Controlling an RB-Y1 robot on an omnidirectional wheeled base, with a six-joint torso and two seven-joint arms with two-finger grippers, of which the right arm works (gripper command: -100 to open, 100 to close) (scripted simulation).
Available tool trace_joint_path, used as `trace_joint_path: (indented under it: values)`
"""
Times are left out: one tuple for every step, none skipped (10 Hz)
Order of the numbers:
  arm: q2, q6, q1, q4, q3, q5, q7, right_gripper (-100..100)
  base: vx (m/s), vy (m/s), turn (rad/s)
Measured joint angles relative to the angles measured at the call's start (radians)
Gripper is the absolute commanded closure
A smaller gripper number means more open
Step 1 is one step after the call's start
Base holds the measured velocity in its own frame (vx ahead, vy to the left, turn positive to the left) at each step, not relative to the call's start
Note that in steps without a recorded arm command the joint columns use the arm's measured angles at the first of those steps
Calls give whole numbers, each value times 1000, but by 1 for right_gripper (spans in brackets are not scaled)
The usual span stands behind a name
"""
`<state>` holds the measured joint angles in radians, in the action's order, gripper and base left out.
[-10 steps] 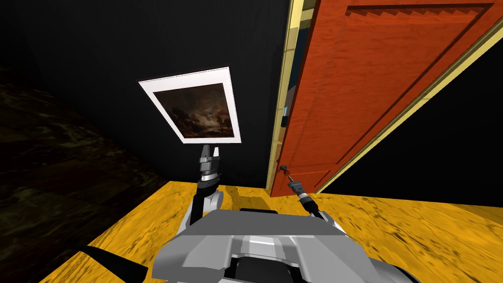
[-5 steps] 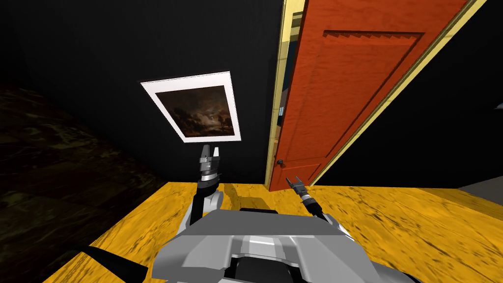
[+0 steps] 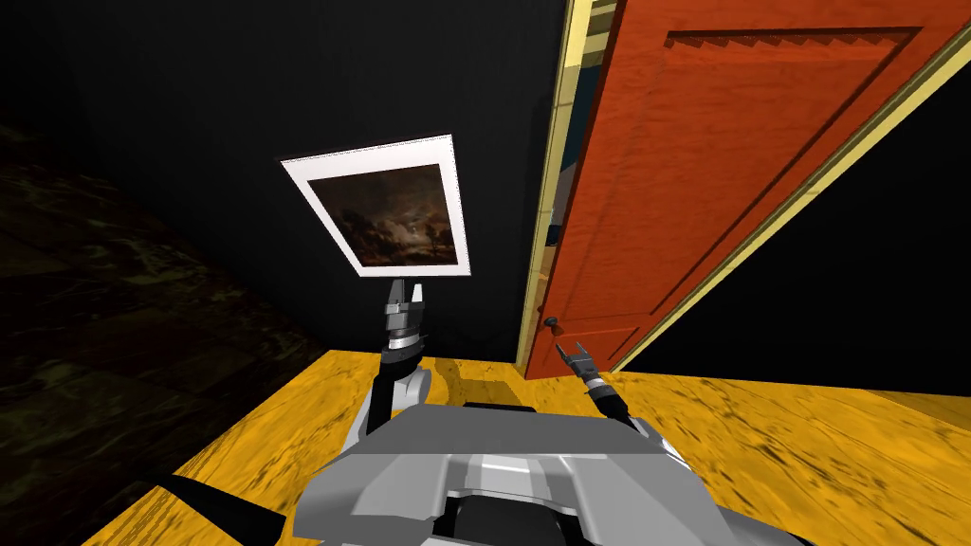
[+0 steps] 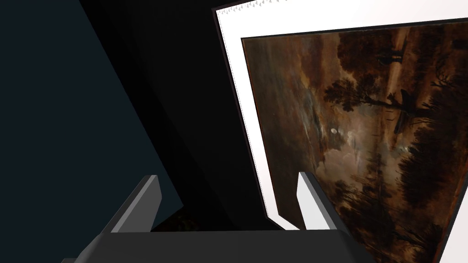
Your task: Pull the door open
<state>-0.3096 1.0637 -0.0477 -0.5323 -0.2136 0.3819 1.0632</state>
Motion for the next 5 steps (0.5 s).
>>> trace_joint_path:
  values:
    - [-2,8,-2,14,-8,-5,4,-100,181,15,101]
    - [-4,19,-6,33,-16,-11,11,-100,190,35,98]
    - [-7,24,-1,34,-22,-16,13,-100,192,23,106]
    - [-8,18,8,18,-27,-19,10,-100,81,5,22]
    - [-8,15,9,16,-27,-19,9,100,-11,-3,-25]
